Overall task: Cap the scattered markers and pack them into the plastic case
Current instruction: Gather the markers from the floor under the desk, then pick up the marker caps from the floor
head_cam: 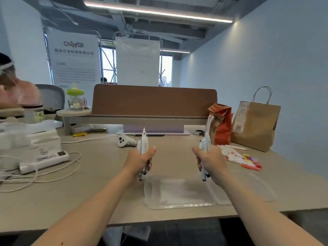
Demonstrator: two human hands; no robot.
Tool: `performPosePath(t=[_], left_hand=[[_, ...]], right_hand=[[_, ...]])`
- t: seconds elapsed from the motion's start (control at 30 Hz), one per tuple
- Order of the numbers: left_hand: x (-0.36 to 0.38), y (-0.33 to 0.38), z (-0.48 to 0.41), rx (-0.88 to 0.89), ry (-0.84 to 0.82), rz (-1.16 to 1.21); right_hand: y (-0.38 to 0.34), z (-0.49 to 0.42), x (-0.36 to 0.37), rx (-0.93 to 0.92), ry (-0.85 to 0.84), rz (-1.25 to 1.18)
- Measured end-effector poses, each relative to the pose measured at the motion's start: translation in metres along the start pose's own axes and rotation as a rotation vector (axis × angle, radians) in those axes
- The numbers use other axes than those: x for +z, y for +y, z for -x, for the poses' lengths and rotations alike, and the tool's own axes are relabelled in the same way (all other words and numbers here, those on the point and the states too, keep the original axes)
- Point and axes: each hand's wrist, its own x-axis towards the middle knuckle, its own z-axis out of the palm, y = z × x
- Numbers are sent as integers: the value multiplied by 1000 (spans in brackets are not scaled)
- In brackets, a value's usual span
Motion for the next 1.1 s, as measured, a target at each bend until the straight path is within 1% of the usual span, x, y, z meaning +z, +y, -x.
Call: performPosePath(t=[0.13, 0.23, 0.4, 0.53, 0.63, 0.77, 0.9, 1.1], left_hand=[[-40, -16, -34, -64, 154, -65], [-56, -32, -65, -137, 219, -154], [-69, -52, -110, -243, 218, -226], [-76, -64, -132, -303, 188, -412], [-81, -70, -134, -328, 205, -452], [-85, -61, -127, -341, 176, -507], [-93, -53, -115, -324, 185, -665], [-95, -50, -113, -328, 168, -676]], right_hand=[[-1, -40, 67, 79, -125, 17], [4, -65, 113, 157, -226, 46], [16, -93, 175, 235, -315, 83], [24, -105, 220, 360, -398, 112], [34, -111, 240, 391, -408, 193], [39, -114, 248, 392, -335, 204], [32, -109, 249, 389, -324, 261], [30, -107, 245, 340, -327, 344]])
